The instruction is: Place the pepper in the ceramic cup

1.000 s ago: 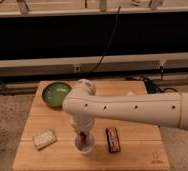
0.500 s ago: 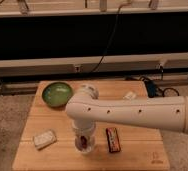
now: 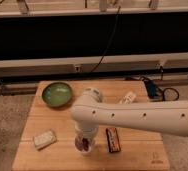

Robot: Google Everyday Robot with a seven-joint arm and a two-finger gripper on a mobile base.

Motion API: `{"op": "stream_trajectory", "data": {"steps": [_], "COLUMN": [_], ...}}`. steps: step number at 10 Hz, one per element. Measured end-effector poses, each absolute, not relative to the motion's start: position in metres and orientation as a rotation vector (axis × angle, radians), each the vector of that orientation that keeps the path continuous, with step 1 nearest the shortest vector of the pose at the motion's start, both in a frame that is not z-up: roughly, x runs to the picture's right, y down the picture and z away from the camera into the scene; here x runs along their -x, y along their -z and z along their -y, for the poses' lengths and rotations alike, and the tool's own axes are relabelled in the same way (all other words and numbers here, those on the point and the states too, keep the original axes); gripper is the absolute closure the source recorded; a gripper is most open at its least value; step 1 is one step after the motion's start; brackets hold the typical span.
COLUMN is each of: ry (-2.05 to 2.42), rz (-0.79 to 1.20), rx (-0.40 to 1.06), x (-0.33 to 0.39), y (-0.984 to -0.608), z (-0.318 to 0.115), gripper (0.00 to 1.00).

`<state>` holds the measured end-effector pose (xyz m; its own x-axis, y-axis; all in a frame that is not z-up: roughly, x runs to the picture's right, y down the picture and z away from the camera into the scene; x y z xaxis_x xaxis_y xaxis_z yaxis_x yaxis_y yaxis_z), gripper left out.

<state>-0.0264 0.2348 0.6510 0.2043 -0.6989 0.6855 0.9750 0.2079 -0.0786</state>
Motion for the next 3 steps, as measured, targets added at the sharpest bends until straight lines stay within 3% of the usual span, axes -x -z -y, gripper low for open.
{"op": "stream_trajectory", "data": {"steps": [3], "ry": [1.275], "rz": [0.575], "rx": [0.582], "x": [0.0324], "y": [-0.6518], "z": [-0.2335], "gripper": [0.2]}}
